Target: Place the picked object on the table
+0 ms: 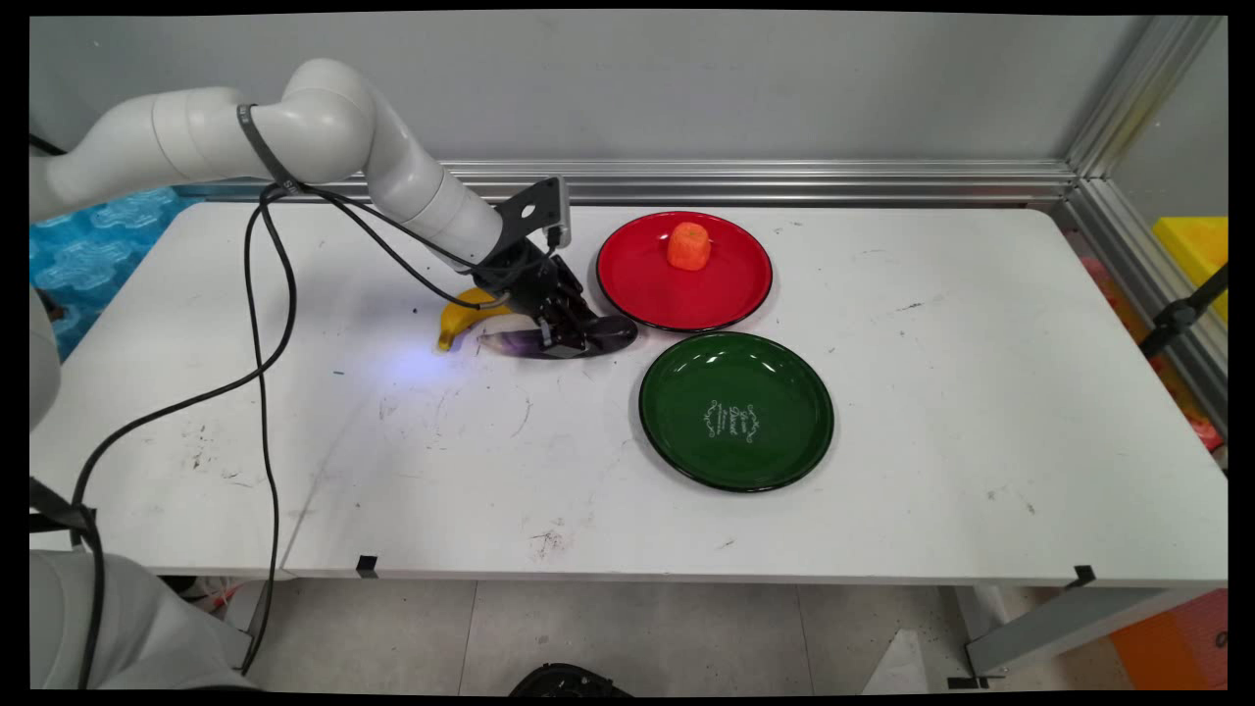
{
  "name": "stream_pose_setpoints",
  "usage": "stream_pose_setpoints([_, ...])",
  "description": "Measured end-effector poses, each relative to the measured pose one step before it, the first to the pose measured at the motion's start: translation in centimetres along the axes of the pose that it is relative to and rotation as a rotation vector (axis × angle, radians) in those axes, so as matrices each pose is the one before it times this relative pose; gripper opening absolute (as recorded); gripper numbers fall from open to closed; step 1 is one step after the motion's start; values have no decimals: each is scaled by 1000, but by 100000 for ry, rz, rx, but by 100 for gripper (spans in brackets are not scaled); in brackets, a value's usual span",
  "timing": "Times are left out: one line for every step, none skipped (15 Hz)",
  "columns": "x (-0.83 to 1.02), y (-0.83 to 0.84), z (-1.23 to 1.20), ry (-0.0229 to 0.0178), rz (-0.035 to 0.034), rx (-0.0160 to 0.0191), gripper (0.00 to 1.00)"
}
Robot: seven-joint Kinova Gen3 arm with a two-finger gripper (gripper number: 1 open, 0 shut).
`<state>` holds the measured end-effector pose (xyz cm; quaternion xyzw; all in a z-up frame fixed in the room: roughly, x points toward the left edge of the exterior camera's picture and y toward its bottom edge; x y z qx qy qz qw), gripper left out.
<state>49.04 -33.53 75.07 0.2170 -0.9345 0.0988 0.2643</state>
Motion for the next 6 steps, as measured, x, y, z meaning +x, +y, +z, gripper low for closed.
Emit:
stream_pose_setpoints([-13,5,36,46,-228,-162,100])
stream_pose_setpoints([-3,4,12,39,-139,-101,100])
stream_pose_setpoints([14,-11,-16,44,-162,-55,100])
stream_pose_setpoints([30,-5,-13,-3,-125,-91,100])
stream_pose_setpoints([124,-20,-79,-25,-151,-122,100])
stream_pose_setpoints([196,-26,-141,-37,-94,-157,100])
